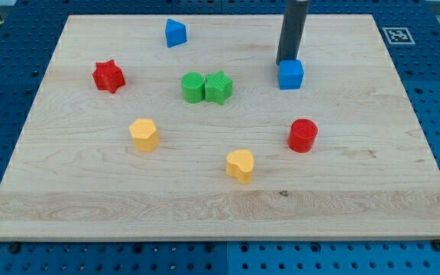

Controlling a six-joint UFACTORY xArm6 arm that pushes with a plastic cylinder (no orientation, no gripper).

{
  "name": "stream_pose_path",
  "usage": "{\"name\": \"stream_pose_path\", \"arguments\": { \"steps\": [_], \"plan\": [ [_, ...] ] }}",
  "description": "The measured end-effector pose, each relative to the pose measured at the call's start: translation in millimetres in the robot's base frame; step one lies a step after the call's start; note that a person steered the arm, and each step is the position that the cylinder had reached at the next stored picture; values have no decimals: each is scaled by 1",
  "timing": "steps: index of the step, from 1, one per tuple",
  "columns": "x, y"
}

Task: Put the blue cube to the right side of green star

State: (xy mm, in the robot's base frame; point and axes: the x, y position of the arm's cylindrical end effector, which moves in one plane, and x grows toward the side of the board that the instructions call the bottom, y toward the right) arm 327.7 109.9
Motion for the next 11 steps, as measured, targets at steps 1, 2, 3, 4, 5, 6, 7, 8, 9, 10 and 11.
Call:
{"name": "stream_pose_path", "arguments": {
  "steps": [1, 2, 3, 4, 5, 6, 7, 8, 9, 10, 11],
  "plan": [
    [0, 30],
    [2, 51],
    [29, 63],
    [30, 63],
    [37, 54],
    [39, 47],
    [39, 47],
    [33, 47],
    [24, 51],
    [27, 36],
    [27, 2]
  ]
}}
